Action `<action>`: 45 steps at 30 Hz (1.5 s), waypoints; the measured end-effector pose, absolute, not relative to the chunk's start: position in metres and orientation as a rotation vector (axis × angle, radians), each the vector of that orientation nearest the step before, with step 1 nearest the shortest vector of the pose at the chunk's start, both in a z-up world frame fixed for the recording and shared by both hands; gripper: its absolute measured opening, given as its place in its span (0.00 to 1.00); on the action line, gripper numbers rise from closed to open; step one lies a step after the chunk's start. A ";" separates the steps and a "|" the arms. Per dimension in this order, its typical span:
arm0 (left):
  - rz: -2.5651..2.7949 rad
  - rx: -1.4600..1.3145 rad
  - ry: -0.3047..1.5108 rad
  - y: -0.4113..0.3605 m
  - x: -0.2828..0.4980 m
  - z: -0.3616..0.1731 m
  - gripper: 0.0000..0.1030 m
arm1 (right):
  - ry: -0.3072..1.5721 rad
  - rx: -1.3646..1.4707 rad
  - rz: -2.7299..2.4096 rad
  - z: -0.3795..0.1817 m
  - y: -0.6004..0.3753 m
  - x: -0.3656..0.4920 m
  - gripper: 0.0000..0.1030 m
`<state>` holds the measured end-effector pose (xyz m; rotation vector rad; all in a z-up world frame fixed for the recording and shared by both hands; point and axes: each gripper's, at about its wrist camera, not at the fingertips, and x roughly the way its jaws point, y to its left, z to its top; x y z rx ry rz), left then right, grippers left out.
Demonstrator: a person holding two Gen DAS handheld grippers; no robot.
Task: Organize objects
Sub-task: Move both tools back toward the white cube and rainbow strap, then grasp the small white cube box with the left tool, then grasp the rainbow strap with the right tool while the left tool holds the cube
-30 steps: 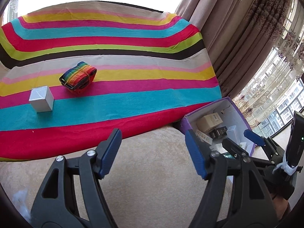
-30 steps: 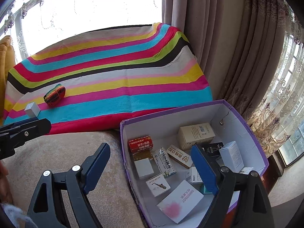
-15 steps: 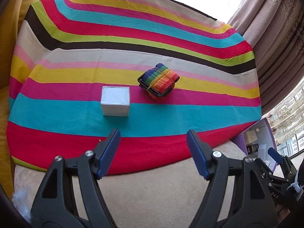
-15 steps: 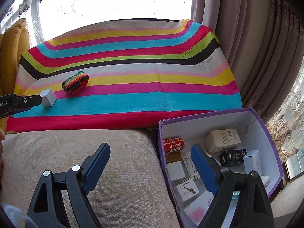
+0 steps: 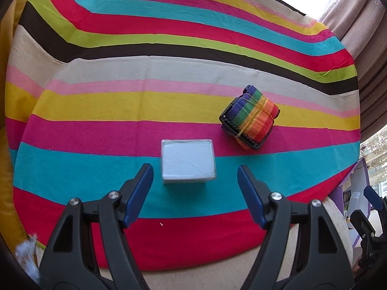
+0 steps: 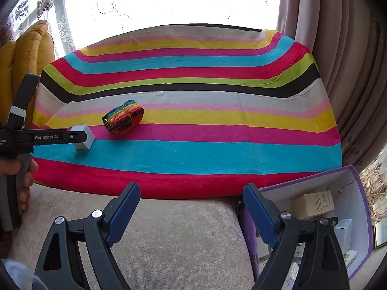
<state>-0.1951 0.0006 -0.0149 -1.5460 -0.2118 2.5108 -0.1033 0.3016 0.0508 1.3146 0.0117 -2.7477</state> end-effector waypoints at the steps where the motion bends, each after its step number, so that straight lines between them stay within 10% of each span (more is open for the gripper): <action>1: 2.506 -1.548 -0.215 0.000 -0.197 -0.016 0.71 | 0.008 1.314 -2.742 0.051 0.299 -0.107 0.85; 10: 2.490 -1.542 -0.224 -0.005 -0.201 -0.024 0.50 | -0.041 1.381 -2.672 0.043 0.261 -0.147 0.85; 29: 2.712 -1.200 -0.602 -0.069 -0.157 -0.011 0.50 | -0.458 1.539 -2.693 0.028 0.196 -0.242 0.85; 45: 2.724 -1.166 -0.626 -0.072 -0.157 -0.012 0.50 | -0.265 1.671 -2.724 -0.011 0.165 -0.283 0.86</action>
